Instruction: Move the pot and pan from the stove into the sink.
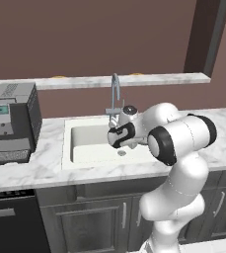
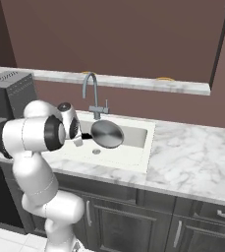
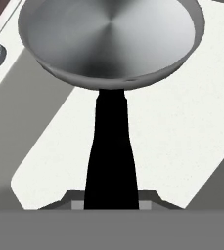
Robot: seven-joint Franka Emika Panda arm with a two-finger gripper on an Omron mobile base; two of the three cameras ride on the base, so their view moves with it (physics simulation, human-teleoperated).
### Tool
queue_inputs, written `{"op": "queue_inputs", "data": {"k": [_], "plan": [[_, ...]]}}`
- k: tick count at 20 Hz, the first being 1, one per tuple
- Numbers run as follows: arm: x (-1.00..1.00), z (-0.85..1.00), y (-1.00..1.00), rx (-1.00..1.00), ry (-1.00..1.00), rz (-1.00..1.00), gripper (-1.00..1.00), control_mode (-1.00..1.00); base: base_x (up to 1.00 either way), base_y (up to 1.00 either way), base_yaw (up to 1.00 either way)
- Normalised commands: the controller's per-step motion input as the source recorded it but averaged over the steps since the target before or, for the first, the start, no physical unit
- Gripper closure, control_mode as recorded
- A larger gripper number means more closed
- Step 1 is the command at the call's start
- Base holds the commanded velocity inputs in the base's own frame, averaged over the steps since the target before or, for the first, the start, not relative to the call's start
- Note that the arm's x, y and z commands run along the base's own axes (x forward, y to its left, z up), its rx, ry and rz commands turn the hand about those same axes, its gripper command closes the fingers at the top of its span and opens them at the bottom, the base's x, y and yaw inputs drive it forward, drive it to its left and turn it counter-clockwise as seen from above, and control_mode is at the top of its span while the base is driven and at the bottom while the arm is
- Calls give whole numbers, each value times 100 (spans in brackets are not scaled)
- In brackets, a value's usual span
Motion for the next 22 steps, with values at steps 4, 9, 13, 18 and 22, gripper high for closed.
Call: {"op": "queue_inputs", "data": {"k": [4,9,13,18,22], "plan": [[9,-30,0,0,0,0,100,-100,0,0,0],[18,-20,0,0,0,0,100,-100,0,0,0],[34,-13,0,0,0,-2,100,-100,0,0,0],[37,-17,5,0,0,-5,100,-100,0,0,0],[24,-28,6,0,0,-4,100,-100,0,0,0]]}}
